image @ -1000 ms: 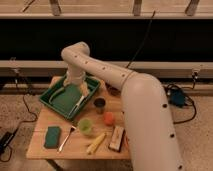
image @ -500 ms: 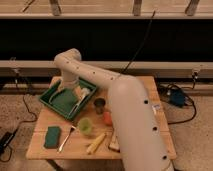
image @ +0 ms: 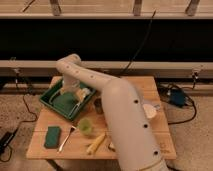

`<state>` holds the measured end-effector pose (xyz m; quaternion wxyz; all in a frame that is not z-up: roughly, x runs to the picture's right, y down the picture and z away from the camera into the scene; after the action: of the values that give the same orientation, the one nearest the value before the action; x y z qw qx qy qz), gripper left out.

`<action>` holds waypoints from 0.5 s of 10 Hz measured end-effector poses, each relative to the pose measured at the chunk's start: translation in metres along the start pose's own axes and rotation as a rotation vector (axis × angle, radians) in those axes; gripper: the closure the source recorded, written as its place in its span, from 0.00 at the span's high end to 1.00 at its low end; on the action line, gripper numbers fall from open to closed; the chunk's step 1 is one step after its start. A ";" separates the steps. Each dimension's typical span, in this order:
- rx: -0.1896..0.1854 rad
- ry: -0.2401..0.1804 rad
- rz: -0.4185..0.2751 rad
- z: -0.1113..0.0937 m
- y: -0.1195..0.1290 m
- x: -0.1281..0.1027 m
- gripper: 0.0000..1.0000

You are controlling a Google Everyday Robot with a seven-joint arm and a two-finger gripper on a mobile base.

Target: Place brush in plastic cup

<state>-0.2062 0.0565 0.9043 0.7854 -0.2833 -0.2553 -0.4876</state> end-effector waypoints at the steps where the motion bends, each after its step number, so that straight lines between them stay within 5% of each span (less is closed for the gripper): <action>1: -0.003 0.001 0.004 0.001 -0.001 0.004 0.80; 5: -0.028 0.037 -0.007 0.012 -0.006 0.012 0.80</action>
<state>-0.2087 0.0549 0.9224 0.7842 -0.2843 -0.2347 -0.4991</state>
